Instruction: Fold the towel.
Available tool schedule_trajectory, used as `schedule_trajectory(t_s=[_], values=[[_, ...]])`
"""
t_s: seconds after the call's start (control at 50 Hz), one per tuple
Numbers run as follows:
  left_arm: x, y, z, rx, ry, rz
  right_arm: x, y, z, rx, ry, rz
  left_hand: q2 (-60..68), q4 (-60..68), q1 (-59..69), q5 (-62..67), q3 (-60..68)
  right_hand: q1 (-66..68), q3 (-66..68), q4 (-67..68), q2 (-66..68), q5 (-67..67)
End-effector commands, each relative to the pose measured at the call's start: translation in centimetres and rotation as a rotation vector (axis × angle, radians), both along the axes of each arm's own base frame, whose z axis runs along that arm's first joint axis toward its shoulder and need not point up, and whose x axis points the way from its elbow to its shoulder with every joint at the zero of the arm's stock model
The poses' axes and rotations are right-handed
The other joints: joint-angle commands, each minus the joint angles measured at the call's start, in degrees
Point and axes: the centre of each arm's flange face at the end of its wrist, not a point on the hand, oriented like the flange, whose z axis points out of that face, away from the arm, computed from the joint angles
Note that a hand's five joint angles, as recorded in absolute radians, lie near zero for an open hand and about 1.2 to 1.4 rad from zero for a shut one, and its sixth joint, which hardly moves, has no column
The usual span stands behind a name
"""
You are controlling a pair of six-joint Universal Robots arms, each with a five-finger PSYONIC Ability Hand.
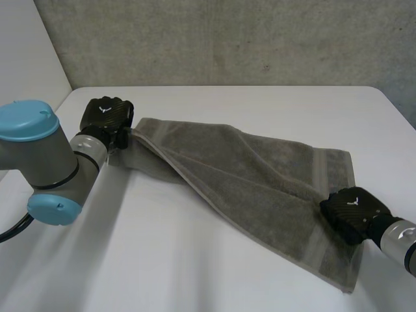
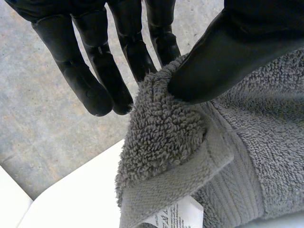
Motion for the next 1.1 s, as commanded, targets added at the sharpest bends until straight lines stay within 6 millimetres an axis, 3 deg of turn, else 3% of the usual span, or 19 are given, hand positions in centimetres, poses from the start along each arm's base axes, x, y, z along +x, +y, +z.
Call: schedule_trajectory(t_s=[0.02,0.12,0.2,0.22,0.24,0.26,0.28,0.38,0.52,0.64,0.84,1.1], values=[[-0.4,0.4,0.0,0.002,0.0,-0.011,0.3,-1.2,0.9,-0.056,0.015,0.001,-6.58,-7.17,-3.89,-16.36,-8.77,2.39,3.34,3.0,3.75,2.31],[-0.5,0.8,-0.1,0.008,-0.001,-0.019,0.8,-3.3,2.6,-0.112,-0.053,-0.022,-6.58,-7.17,-3.89,-16.36,-8.77,2.39,3.34,3.0,3.75,2.31],[-0.5,0.9,-0.2,0.011,-0.002,-0.02,0.9,-4.5,2.7,-0.114,-0.082,-0.037,-6.58,-7.17,-3.89,-16.36,-8.77,2.39,3.34,3.0,3.75,2.31],[-0.6,1.0,-0.2,0.013,-0.003,-0.022,0.9,-5.0,2.4,-0.102,-0.092,-0.047,-6.58,-7.17,-3.89,-16.36,-8.77,-11.2,-10.26,-10.6,-9.85,-11.29],[-0.6,1.0,-0.2,0.013,-0.003,-0.022,0.9,-5.0,2.4,-0.102,-0.092,-0.047,-6.58,-7.17,-3.89,-16.36,-8.77,-11.34,-10.39,-10.73,-9.98,-11.42],[-0.6,1.1,-0.2,0.015,-0.002,-0.023,0.9,-5.2,2.3,-0.098,-0.099,-0.054,-6.58,-7.17,-3.89,-16.36,-8.77,-33.99,-33.04,-33.38,-32.63,-34.07],[-0.6,1.1,-0.3,0.017,0.0,-0.025,0.9,-5.6,2.4,-0.105,-0.105,-0.064,-6.58,-7.17,-3.89,-16.36,-8.77,-42.38,-41.43,-41.77,-41.02,-42.46],[-0.6,1.2,-0.3,0.019,0.001,-0.025,0.4,-7.1,3.5,-0.15,-0.133,-0.114,-6.58,-7.17,-3.89,-16.36,-8.77,-52.19,-51.24,-51.59,-50.84,-52.28],[-0.8,1.3,-0.2,0.018,0.002,-0.029,-0.5,-10.2,5.8,-0.195,-0.217,-0.193,-6.58,-7.17,-3.89,-16.36,-8.77,-52.05,-51.1,-51.44,-50.69,-52.13],[-1.3,1.8,-0.4,0.022,0.0,-0.046,-0.4,-12.6,2.9,-0.024,-0.258,-0.229,-6.58,-7.17,-3.89,-16.36,-8.77,-51.88,-50.93,-51.28,-50.53,-51.97],[-1.2,1.9,-0.6,0.027,-0.003,-0.045,0.0,-13.1,1.6,0.077,-0.235,-0.225,-6.58,-7.17,-3.89,-16.36,-8.77,-51.88,-50.93,-51.28,-50.52,-51.96],[-1.2,1.8,-0.6,0.024,-0.003,-0.046,0.1,-12.1,1.1,0.111,-0.227,-0.226,-6.58,-7.17,-3.89,-16.36,-8.77,-47.67,-46.73,-47.07,-46.32,-47.76]])
